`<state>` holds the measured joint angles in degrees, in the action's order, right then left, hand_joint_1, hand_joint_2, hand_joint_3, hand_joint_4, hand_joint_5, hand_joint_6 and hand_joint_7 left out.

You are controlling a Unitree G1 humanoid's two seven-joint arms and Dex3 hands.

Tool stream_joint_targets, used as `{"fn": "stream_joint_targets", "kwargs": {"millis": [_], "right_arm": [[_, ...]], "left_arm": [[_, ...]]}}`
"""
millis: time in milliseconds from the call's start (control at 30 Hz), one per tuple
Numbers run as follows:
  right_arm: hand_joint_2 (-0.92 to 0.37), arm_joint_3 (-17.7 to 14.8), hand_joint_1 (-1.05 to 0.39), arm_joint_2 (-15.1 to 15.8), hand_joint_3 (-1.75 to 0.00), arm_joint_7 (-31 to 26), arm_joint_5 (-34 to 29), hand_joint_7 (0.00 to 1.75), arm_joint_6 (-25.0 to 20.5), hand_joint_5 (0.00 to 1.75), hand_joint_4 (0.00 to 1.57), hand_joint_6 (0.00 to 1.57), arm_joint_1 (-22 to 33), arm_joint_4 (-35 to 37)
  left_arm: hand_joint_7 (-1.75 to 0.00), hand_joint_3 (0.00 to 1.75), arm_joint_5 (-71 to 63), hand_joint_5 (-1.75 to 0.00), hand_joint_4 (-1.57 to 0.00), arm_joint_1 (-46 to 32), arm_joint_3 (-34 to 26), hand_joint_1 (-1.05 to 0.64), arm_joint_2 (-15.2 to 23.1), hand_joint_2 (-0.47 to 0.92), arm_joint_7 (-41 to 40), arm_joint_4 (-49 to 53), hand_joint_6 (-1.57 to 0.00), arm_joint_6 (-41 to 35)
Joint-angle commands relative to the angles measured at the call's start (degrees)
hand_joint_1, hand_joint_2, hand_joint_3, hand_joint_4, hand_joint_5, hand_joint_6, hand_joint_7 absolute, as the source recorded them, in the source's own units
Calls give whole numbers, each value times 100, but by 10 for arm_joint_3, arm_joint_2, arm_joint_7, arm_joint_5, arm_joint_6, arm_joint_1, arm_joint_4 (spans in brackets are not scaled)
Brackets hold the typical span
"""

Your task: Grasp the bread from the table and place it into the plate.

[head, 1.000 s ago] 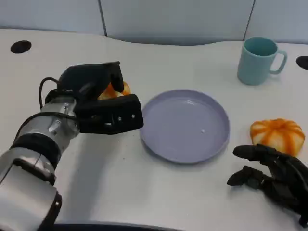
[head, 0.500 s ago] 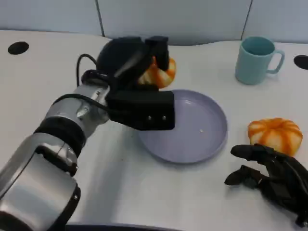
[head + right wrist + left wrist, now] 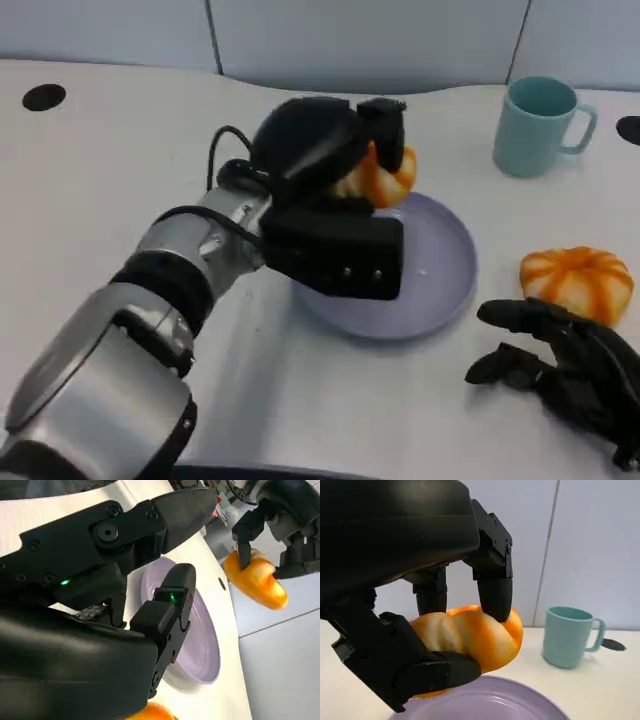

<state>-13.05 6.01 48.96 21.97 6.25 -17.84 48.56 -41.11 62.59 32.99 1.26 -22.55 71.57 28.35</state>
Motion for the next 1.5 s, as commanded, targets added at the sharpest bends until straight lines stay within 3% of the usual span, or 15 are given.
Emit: {"fn": "stream_joint_targets", "kwargs": {"millis": [33,133,167,367,867,1200,1233,1267,1333,1500], "right_arm": [[-92,-2,-41,4,-8,15,-2,65,2,124,57,72,6,28],[-92,-3,-43,3,-8,15,-2,67,4,125,56,70,5,32],[-92,-4,-43,3,-8,17,-1,67,3,125,55,69,5,33],[-92,-5,-41,1,-11,20,0,67,4,125,53,67,2,42],[-92,-4,-40,-3,-11,14,-1,68,7,127,52,67,4,35],[-92,-3,-39,-3,-13,17,-1,69,8,127,51,65,6,32],[-92,-2,-40,-2,-13,15,-3,70,9,127,51,65,7,32],[-92,-1,-40,-2,-13,13,-5,70,9,127,51,66,7,30],[-92,-1,-41,-2,-12,13,-4,70,9,126,52,66,8,29],[-92,-2,-41,-3,-11,10,-3,71,6,126,51,65,8,27]], "left_arm": [[-175,126,-15,-175,-98,2,18,-26,-16,51,16,9,-71,-11],[-167,127,-24,-175,-96,0,28,-25,-22,49,20,13,-69,-21],[-157,129,-26,-175,-95,-2,31,-25,-24,49,22,15,-71,-22],[-174,135,-23,-175,-99,-5,34,-23,-30,49,48,25,-73,-32],[-175,124,-23,-175,-97,-12,41,-26,-36,55,91,41,-72,-43],[-175,114,-12,-175,-89,-11,34,-25,-38,58,145,49,-71,-48],[-126,90,-6,-138,-80,-10,29,-28,-38,60,157,49,-77,-47],[-101,76,2,-123,-79,-10,22,-30,-38,64,172,49,-84,-44],[-56,50,10,-98,-62,-10,14,-35,-37,78,190,47,-76,-41],[-12,26,6,-79,-33,-1,21,-42,-36,86,236,47,-52,-44]]}}
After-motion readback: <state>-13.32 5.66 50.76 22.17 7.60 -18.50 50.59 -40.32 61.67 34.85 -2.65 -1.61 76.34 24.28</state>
